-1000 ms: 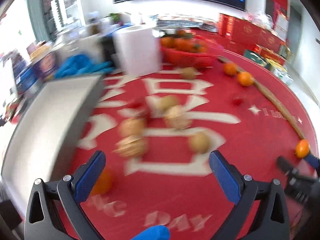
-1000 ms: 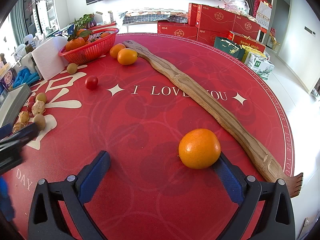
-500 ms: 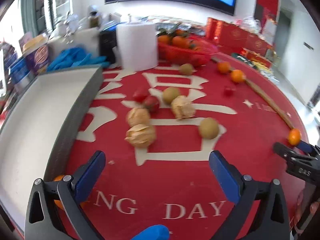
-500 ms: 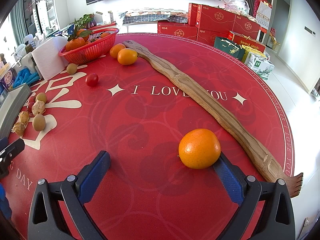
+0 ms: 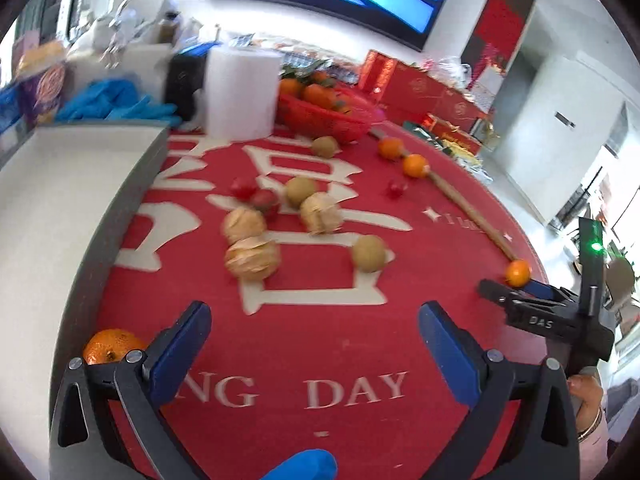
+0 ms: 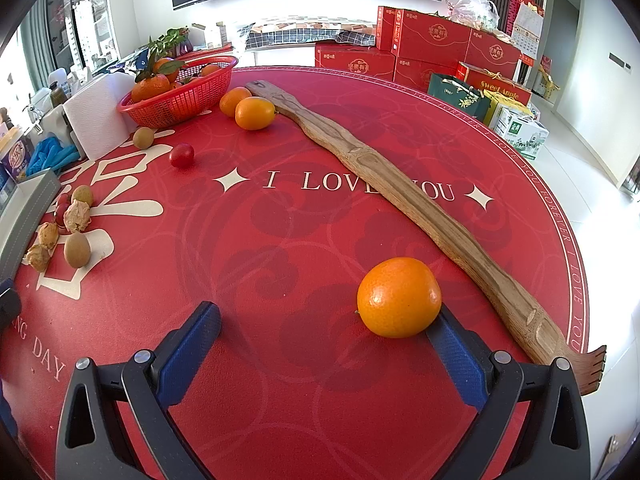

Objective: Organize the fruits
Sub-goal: 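Move the left tool toward the mandarin beside the white tray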

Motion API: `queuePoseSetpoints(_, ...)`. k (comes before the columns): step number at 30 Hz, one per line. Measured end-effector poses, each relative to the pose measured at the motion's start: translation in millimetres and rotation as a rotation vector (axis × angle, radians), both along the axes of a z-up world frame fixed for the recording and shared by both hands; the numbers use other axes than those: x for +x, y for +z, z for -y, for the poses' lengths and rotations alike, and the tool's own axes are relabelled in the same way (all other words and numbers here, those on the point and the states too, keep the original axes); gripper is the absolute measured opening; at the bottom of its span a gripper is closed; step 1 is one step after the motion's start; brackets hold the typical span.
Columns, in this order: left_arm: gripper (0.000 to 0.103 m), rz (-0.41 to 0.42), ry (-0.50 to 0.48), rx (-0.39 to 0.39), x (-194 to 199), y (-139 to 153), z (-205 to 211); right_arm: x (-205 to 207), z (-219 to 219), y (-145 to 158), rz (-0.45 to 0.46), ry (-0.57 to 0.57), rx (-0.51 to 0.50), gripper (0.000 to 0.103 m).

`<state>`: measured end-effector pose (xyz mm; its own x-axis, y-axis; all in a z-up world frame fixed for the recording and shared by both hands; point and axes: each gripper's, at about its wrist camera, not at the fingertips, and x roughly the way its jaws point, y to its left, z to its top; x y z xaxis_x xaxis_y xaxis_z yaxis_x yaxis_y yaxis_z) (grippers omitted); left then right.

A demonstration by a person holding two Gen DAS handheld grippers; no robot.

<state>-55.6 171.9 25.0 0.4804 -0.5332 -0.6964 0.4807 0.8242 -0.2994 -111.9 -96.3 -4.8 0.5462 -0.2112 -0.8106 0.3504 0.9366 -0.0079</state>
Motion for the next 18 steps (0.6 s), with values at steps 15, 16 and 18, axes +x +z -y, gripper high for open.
queuePoseSetpoints(15,0.103,-0.015,0.084,0.126,-37,0,-31,-1,0,0,0.001,0.0,0.001,0.102)
queuePoseSetpoints(16,0.103,-0.014,0.107,0.14,-40,-1,-33,-1,0,0,0.001,0.0,0.001,0.102)
queuePoseSetpoints(18,0.103,-0.001,0.184,0.174,-45,-2,-36,-1,0,0,0.001,0.0,0.001,0.102)
